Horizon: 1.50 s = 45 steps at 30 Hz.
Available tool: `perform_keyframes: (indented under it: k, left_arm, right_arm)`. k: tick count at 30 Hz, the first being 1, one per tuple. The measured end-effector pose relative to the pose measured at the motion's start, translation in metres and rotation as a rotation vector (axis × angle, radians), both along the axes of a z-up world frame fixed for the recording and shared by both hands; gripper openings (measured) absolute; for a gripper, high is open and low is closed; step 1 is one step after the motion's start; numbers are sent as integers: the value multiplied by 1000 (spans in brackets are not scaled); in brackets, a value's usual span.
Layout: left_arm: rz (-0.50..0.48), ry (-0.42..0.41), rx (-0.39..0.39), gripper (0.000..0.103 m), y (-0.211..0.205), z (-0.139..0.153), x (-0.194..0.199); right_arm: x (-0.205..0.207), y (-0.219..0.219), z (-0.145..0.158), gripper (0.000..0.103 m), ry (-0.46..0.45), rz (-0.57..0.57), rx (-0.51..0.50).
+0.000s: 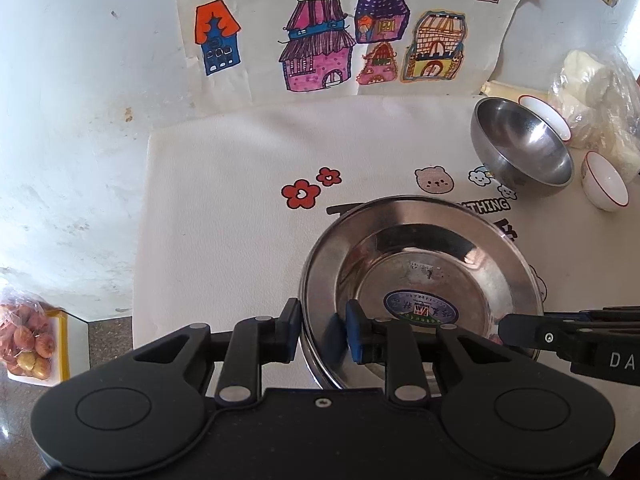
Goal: Organize plates and bowls
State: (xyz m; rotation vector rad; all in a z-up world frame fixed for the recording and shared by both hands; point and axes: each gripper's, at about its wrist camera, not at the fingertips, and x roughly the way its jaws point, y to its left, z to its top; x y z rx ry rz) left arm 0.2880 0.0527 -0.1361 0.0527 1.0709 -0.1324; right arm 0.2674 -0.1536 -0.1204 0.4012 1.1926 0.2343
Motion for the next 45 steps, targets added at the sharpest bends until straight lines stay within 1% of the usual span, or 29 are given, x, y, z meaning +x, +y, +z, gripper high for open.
perform_keyframes:
  k: [5,11,15,17,19,21,23,24,25,26,27,28,29,30,31,32,33,34,35,39,43,45]
  left_arm:
    - [3,2,7,25,-1,0,0]
    - [26,14,4,25,0,-2,-1]
    - [44,16,26,25,1,-2,-3]
    - [52,7,34,27,1,1,-4]
    - [60,0,42,32,2,4,-4]
    - [71,-5,48,36,3,7,-3]
    - [82,-11,53,44,2,11,-1]
    - [90,-20,55,55,1,13,-1]
    - [98,-34,53,69,-1,16,-1]
    - [106,-52,50,75,-3,20,0]
    - [114,-74,48,84,-6,22,0]
    - [118,-95,48,86,-10,25,1]
    - [111,-110,48,86,-15,27,2]
    - [91,-119,51,89,-21,29,5]
    - [65,-127,57,95,-28,30,9]
    - [40,-141,64,97,-35,31,12]
    - [22,-159,71,100,-42,33,15]
    - [7,-177,73,100,-49,35,19]
    - [-10,-189,69,101,-55,36,24]
    - [-82,-199,2,102,-81,39,52]
    - [-175,-154,-61,102,-107,35,91]
    - [-207,-131,-71,102,-119,31,111]
  right_arm:
    - [1,4,1,24,0,24,-20]
    - [1,3,1,26,3,37,-16]
    - [1,3,2,30,-1,47,-19]
    - [1,2,2,34,1,52,-14]
    - [-1,0,4,48,-5,54,-19]
    - [-2,-2,6,53,-13,55,-28]
    - [-2,-8,8,56,-15,51,-25]
    - [-2,-10,8,61,-18,48,-25]
    - [-2,-14,9,66,-19,43,-28]
    - [-3,-17,10,69,-22,36,-31]
    - [-3,-20,10,76,-26,28,-33]
    - [-4,-25,11,81,-31,17,-36]
    - [-4,-29,12,83,-35,7,-37]
    - [-4,-34,12,87,-40,-3,-36]
    - [-5,-39,13,90,-47,-16,-37]
    - [-5,-44,13,92,-52,-25,-38]
    - [-5,-49,14,96,-59,-32,-38]
    - [-5,-54,14,101,-68,-42,-39]
    - [-5,-59,15,102,-76,-52,-42]
    - [-1,-79,12,103,-89,-84,-53]
    - [6,-98,4,103,-72,-99,-43]
    - [11,-106,1,103,-78,-105,-47]
